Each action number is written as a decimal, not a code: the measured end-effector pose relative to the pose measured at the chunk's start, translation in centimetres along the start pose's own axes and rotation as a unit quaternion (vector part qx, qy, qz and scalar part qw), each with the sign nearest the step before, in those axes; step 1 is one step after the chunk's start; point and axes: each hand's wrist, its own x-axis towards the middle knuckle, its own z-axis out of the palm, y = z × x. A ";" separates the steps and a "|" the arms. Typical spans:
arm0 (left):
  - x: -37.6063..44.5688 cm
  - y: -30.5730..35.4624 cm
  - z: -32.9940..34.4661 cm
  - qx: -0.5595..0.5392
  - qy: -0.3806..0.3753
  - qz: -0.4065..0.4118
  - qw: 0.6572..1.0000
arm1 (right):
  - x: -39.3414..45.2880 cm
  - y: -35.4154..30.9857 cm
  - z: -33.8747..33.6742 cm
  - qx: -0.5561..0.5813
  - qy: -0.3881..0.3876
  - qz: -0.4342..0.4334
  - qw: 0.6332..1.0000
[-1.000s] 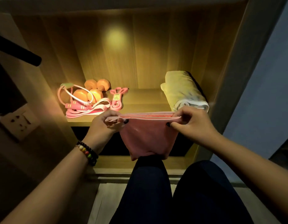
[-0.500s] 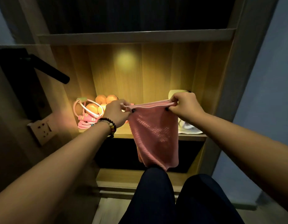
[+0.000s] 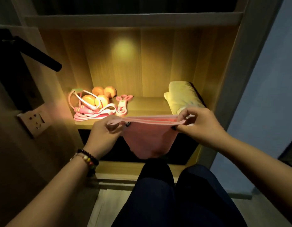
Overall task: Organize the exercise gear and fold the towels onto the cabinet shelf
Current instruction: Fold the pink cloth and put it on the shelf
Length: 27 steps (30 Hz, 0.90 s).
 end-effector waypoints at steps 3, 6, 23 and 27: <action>-3.6 -1.3 0.4 -0.019 -0.031 -0.031 0.999 | -3.5 1.2 0.3 0.046 -0.043 0.035 0.997; -6.2 -2.0 1.0 -0.063 -0.055 -0.050 0.995 | -6.5 1.5 0.7 0.102 -0.074 0.041 0.991; -11.8 -7.7 3.0 -0.039 -0.034 -0.238 0.970 | -13.8 5.9 7.4 0.168 -0.109 0.161 0.966; -12.5 -8.9 3.6 -0.010 -0.015 -0.307 0.952 | -14.5 6.8 9.2 0.151 -0.087 0.188 0.967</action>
